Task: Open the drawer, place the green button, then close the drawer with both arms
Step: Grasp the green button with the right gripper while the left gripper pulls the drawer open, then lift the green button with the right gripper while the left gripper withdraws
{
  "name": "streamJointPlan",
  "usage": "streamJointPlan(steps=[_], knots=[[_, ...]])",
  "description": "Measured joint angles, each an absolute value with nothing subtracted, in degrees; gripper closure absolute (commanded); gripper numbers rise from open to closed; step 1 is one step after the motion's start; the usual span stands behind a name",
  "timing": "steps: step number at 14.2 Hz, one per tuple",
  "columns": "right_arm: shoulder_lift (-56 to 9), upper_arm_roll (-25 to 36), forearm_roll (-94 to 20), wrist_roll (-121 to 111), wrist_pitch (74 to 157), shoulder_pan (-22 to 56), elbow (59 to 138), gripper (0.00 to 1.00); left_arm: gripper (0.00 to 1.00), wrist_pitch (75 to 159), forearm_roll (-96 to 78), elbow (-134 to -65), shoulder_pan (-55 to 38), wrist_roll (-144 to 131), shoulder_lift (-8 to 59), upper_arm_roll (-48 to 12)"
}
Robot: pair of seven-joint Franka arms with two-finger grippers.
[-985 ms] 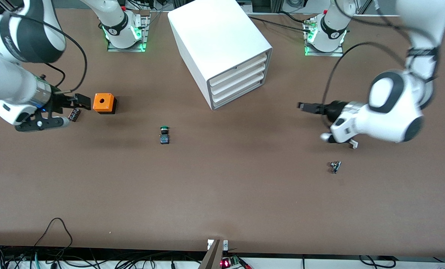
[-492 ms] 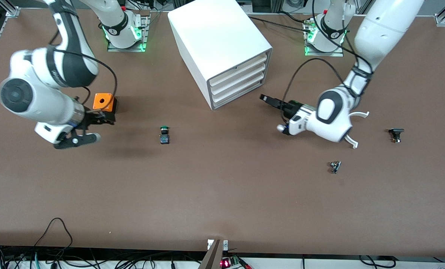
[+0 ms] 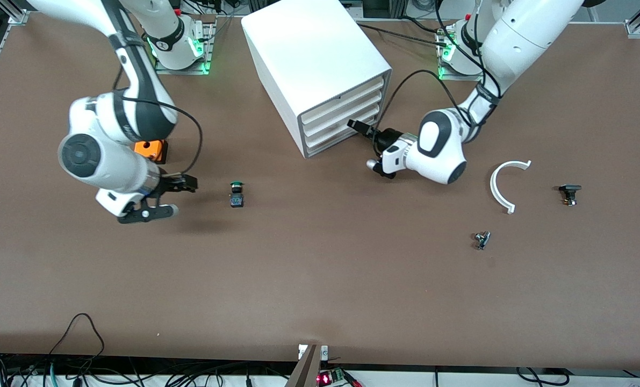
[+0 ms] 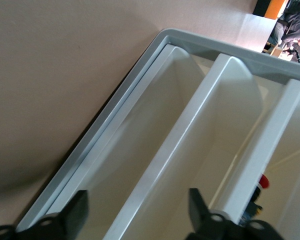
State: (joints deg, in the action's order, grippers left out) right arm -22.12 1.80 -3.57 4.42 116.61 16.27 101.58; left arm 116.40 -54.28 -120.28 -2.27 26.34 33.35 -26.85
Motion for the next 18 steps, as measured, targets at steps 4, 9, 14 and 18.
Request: streamJointPlan(steps=[4,9,14,18], knots=[[-26.2,1.4,-3.6,6.0,121.7,19.0,101.7,0.0,1.0,117.7,-54.5,-121.6,-2.5,26.4,33.3,-27.7],[-31.6,1.2,-3.6,7.6,126.4,22.6,101.7,0.0,1.0,118.0,-54.7,-121.4,-1.7,28.4,32.5,-26.0],[-35.1,1.2,-3.6,7.8,130.1,25.7,101.7,0.0,0.0,118.0,-54.7,-116.7,3.6,29.6,31.0,-19.3],[-36.1,1.3,-3.6,7.8,130.8,26.0,101.7,0.0,0.0,123.3,-54.7,-115.0,4.9,28.6,26.8,-18.9]])
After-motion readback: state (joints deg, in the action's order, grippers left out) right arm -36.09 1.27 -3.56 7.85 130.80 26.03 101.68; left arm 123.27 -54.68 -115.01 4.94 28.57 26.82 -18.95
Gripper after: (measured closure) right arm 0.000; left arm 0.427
